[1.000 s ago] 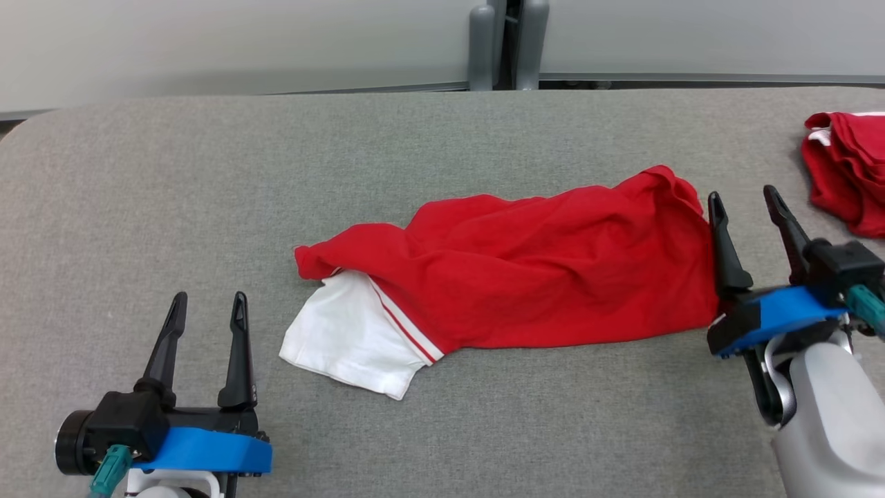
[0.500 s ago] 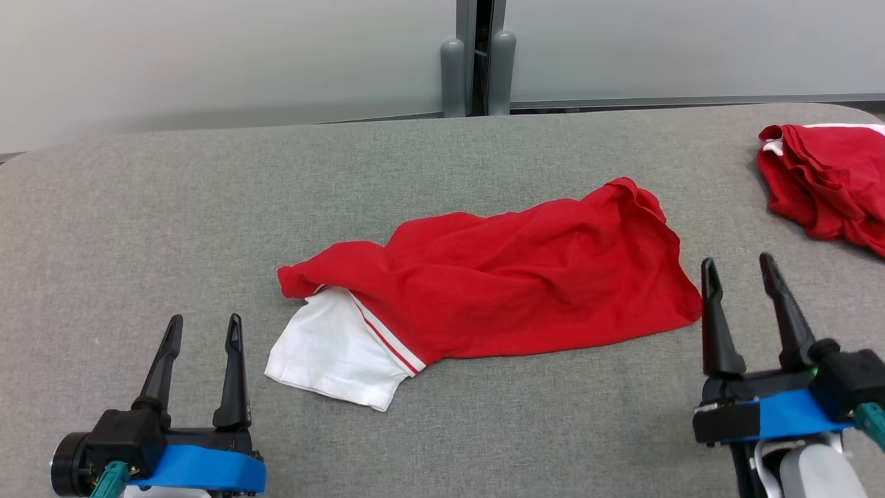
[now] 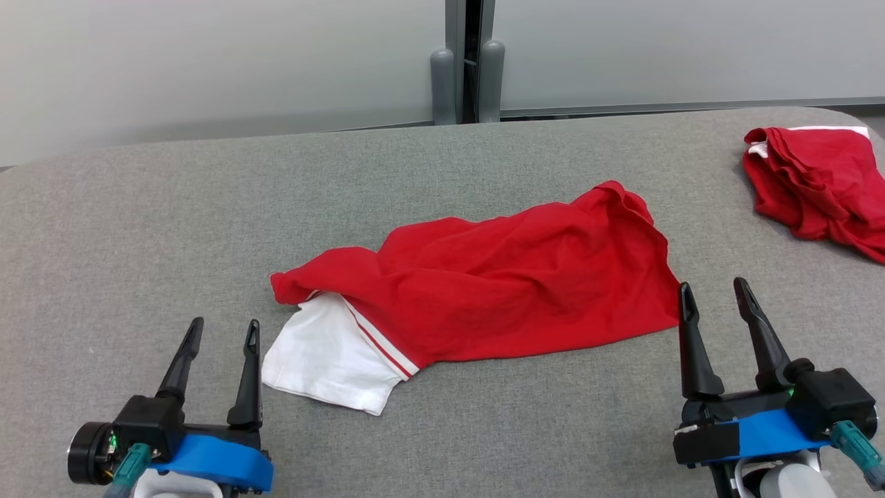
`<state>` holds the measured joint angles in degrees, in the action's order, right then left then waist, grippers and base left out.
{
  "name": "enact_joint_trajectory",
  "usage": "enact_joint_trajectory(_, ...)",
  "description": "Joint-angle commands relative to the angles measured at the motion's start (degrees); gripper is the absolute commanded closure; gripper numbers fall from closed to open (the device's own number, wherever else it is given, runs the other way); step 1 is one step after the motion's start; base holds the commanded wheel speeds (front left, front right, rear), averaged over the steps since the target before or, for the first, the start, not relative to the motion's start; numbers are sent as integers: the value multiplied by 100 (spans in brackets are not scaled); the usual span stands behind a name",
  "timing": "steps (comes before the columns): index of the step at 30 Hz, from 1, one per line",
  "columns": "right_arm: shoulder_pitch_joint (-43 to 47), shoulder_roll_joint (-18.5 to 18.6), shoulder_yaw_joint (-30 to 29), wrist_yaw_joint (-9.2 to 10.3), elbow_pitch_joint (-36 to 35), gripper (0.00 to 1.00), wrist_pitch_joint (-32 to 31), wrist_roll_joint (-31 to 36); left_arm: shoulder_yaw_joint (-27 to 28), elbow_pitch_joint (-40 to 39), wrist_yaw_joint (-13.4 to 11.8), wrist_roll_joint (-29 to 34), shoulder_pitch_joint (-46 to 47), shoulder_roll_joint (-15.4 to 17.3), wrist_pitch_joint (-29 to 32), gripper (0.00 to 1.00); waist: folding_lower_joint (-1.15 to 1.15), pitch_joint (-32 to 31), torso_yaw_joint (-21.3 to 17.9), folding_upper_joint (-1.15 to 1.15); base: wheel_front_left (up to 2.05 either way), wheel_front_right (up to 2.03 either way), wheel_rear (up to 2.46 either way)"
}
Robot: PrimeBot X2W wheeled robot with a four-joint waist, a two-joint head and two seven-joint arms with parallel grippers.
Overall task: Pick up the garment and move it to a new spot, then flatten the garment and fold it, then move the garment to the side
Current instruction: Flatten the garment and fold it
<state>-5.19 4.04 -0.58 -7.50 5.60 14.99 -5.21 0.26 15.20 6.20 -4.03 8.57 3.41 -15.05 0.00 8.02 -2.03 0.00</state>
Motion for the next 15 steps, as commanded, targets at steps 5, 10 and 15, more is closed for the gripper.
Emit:
enact_joint_trajectory(5,13,-30,42,2,147,0,26,-36,-122,695,61,31,264,166,-15,0,0,4,-52,0,0,0,0)
enact_joint_trajectory(10,-27,-40,53,2,231,0,26,-43,-282,1354,95,4,512,302,-16,0,0,59,-121,0,0,0,0)
enact_joint_trajectory(15,-100,-47,48,2,283,0,26,-40,-463,2006,116,-56,768,412,-15,0,0,118,-178,0,0,0,0)
